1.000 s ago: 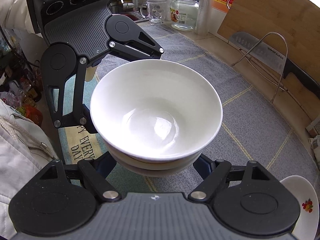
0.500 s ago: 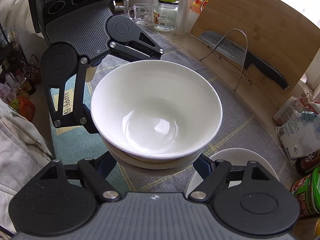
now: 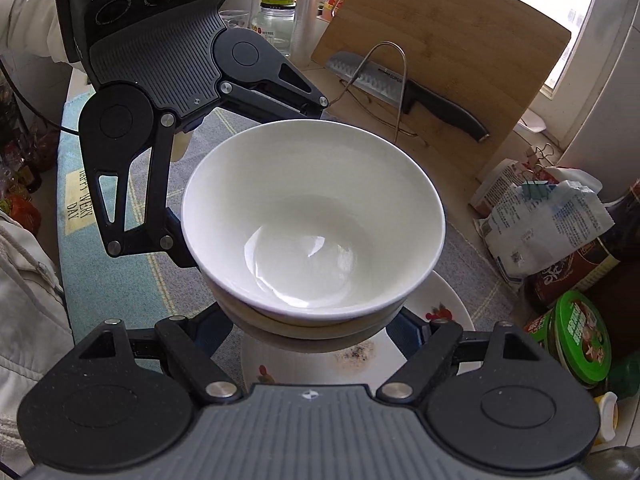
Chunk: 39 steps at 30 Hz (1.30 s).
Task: Organize plates and bowls
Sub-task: 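Lower the bowl stack onto the red-flower plates with both grippers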
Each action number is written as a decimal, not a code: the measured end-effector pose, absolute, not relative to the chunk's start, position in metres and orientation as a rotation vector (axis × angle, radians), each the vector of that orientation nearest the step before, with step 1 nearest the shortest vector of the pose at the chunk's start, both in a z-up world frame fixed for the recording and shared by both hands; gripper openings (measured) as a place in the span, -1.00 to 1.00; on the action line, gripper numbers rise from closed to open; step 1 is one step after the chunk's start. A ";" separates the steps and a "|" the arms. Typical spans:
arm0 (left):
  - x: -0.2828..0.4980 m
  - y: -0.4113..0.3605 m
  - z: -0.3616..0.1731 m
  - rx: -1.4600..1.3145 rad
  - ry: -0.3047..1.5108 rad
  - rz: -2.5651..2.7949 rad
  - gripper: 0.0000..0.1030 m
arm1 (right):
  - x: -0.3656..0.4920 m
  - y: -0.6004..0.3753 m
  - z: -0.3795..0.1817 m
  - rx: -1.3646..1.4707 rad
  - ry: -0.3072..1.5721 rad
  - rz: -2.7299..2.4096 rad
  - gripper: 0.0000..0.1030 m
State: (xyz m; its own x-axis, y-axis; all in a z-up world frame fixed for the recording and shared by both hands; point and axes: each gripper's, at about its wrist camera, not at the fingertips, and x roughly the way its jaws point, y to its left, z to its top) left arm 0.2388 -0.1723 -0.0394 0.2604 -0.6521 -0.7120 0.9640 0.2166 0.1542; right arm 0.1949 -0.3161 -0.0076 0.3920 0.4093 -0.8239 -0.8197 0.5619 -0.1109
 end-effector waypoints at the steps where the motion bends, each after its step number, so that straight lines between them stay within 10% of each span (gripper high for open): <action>1: 0.240 -0.176 -0.040 0.659 0.572 -1.210 0.65 | 0.197 -0.320 -0.008 -0.563 0.844 0.828 0.67; 39: 0.268 -0.223 -0.067 0.621 0.677 -1.224 0.65 | 0.223 -0.368 -0.034 -0.477 0.926 0.817 0.68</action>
State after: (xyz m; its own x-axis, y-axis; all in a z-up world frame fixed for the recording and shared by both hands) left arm 0.2676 -0.2230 -0.0667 0.1981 -0.6269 -0.7535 0.9715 0.2275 0.0662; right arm 0.2225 -0.3675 -0.0335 0.3424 0.4077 -0.8465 -0.7890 0.6139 -0.0235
